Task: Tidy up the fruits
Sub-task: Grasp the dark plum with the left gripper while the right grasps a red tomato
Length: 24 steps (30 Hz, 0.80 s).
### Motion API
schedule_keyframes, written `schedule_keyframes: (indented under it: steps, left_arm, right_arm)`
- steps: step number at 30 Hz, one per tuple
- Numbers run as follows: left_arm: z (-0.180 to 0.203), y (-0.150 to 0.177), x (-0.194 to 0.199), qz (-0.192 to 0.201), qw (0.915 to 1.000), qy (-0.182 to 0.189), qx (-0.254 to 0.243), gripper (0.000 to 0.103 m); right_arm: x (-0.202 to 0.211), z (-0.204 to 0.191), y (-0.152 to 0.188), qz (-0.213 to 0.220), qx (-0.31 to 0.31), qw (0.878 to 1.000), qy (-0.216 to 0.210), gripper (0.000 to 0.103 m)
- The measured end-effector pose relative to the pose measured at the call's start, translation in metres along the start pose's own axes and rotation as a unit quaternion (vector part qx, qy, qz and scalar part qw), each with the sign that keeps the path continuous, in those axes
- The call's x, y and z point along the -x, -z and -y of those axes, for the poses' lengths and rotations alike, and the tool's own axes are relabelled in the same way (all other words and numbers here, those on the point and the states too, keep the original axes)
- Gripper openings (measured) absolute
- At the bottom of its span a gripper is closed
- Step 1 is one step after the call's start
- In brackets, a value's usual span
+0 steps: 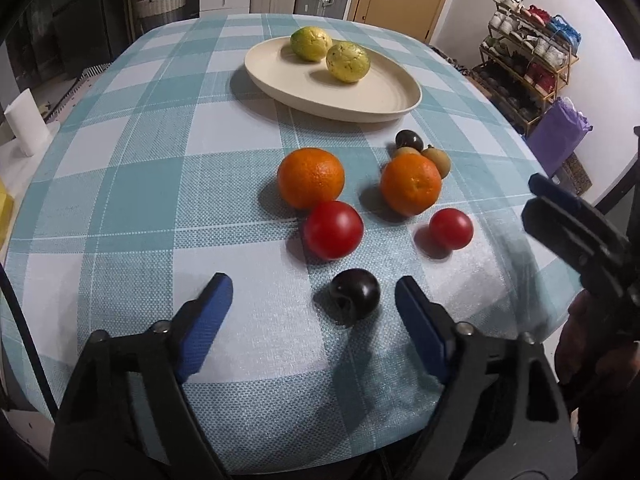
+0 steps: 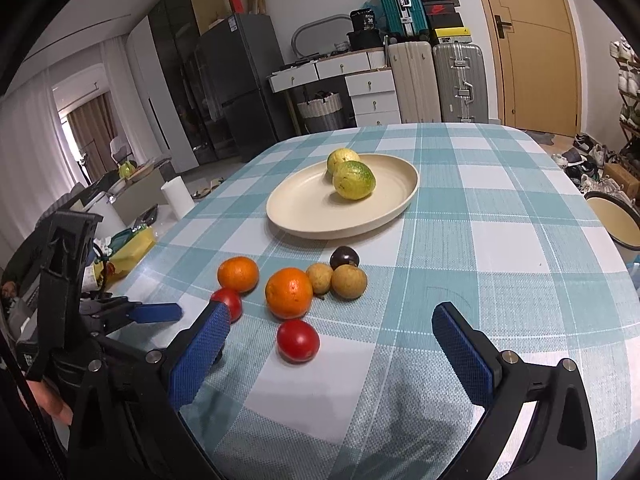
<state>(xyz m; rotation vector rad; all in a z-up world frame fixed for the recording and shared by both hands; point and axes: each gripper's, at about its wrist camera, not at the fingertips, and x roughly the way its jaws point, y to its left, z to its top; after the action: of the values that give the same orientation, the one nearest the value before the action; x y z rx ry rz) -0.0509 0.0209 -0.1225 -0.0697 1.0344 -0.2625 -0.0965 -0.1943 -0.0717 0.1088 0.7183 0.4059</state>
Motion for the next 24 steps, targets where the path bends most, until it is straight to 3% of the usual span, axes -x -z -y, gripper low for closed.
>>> schedule_keyframes:
  steps: [4,6,9,24]
  left_arm:
    - [-0.003,-0.001,0.002,-0.003,0.9996,0.027,0.012,0.059]
    - [-0.004,-0.002,0.002,-0.009,0.9990,0.043,0.014,0.040]
    - [-0.003,-0.001,0.002,-0.024,0.9961,0.084,0.016,0.022]
    - [-0.006,-0.004,0.017,-0.010,0.9961,0.087,0.011,0.022]
  right_arm:
    - [-0.002,-0.001,0.001,-0.004,0.003,1.000,0.001,0.103]
    - [-0.004,-0.001,0.001,-0.006,0.003,1.000,0.002,0.103]
    - [-0.005,-0.003,0.000,-0.010,0.006,1.000,0.001,0.103]
    - [-0.016,-0.010,0.008,-0.027,0.015,0.999,-0.015,0.103]
